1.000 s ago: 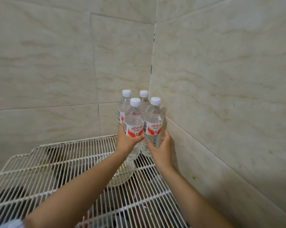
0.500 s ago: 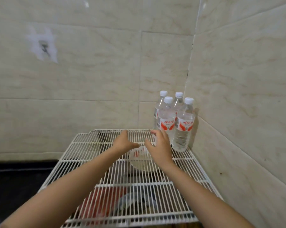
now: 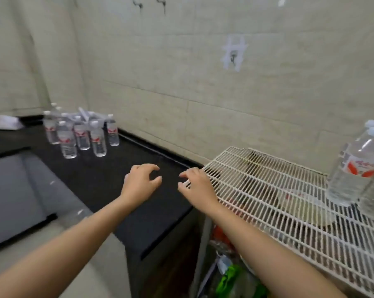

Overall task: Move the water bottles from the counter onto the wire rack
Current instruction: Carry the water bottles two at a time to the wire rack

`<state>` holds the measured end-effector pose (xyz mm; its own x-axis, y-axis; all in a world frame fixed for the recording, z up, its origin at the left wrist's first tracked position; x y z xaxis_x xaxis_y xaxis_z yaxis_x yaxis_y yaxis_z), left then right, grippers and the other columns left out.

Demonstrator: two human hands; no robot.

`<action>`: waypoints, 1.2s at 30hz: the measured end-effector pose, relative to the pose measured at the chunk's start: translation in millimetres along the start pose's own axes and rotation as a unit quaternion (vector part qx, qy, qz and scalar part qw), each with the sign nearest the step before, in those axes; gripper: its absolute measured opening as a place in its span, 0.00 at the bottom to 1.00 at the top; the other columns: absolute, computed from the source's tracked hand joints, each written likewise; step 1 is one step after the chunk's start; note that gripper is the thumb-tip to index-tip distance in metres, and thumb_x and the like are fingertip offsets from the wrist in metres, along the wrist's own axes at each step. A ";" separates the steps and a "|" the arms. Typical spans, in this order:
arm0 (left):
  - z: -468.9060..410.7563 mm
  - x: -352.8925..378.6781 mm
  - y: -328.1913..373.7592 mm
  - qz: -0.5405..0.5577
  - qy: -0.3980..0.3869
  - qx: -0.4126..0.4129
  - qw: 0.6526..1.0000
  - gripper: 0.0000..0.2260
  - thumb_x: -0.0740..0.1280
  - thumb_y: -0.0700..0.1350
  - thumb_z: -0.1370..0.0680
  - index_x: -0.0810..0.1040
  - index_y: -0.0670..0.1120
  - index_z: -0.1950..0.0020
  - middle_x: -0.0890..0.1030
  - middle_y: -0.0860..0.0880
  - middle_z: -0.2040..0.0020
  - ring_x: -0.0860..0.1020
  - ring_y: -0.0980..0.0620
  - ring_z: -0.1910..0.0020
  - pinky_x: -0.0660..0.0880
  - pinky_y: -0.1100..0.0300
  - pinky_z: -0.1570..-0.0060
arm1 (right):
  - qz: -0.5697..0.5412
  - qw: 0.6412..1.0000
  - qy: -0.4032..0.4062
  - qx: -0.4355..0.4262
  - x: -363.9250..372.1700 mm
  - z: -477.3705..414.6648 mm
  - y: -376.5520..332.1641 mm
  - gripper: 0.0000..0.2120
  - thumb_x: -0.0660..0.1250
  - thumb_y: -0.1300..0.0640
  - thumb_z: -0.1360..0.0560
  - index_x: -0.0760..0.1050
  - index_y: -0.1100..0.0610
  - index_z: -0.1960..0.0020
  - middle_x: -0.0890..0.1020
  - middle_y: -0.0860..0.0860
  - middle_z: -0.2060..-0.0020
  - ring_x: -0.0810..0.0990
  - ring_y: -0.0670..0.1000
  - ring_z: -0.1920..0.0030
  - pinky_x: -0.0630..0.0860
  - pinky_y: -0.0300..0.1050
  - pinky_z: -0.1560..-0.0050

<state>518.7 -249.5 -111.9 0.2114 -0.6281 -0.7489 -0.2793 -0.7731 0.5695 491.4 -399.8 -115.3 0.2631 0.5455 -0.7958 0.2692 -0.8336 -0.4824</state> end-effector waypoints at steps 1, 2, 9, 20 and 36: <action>9.5 -16.4 -21.2 -0.008 0.013 -0.027 1.000 0.16 0.64 0.47 0.25 0.74 0.46 0.38 0.76 0.49 0.36 0.67 0.47 0.33 0.64 0.50 0.36 | 0.003 1.000 -0.015 -0.015 13.0 -1.8 -15.2 0.15 0.64 0.56 0.26 0.75 0.60 0.41 0.77 0.57 0.43 0.71 0.57 0.39 0.65 0.48 0.37; 19.5 -32.4 -43.5 -0.017 0.024 -0.056 0.998 0.16 0.64 0.47 0.25 0.74 0.46 0.38 0.76 0.49 0.36 0.67 0.46 0.33 0.64 0.50 0.36 | 0.009 0.999 -0.031 -0.024 26.1 -3.3 -28.2 0.15 0.63 0.55 0.25 0.74 0.59 0.40 0.76 0.55 0.41 0.70 0.55 0.38 0.65 0.48 0.37; 98.1 -141.0 -175.8 -0.064 0.095 -0.216 0.970 0.17 0.64 0.47 0.25 0.74 0.46 0.37 0.75 0.45 0.35 0.67 0.43 0.32 0.65 0.51 0.37 | 0.034 0.989 -0.118 -0.078 115.6 0.7 -128.9 0.16 0.60 0.53 0.23 0.72 0.56 0.37 0.73 0.52 0.36 0.67 0.53 0.35 0.64 0.48 0.37; 227.8 -318.6 -328.7 -0.120 0.157 -0.314 0.929 0.17 0.62 0.47 0.24 0.73 0.45 0.36 0.75 0.45 0.35 0.65 0.43 0.32 0.64 0.50 0.36 | 0.018 0.973 -0.167 -0.158 246.2 24.9 -349.9 0.18 0.61 0.53 0.24 0.71 0.57 0.36 0.73 0.54 0.37 0.67 0.55 0.34 0.65 0.46 0.39; 269.3 -353.7 -444.0 -0.097 0.150 -0.379 0.908 0.17 0.61 0.47 0.24 0.71 0.45 0.35 0.75 0.48 0.34 0.64 0.46 0.31 0.63 0.51 0.36 | 0.035 0.948 -0.255 -0.184 365.7 29.2 -442.7 0.20 0.61 0.54 0.25 0.68 0.56 0.33 0.72 0.53 0.35 0.66 0.54 0.34 0.63 0.46 0.36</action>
<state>315.8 339.8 -191.1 0.4644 -0.3818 -0.7991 0.4913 -0.6397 0.5911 441.4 166.1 -203.4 -0.1653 0.2979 -0.9402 0.5980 -0.7278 -0.3357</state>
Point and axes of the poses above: each hand's wrist, its own z-axis away from the middle knuckle, its own x-axis out of the palm, y = z × x, the point moved 7 cm from there along -z, towards the middle knuckle
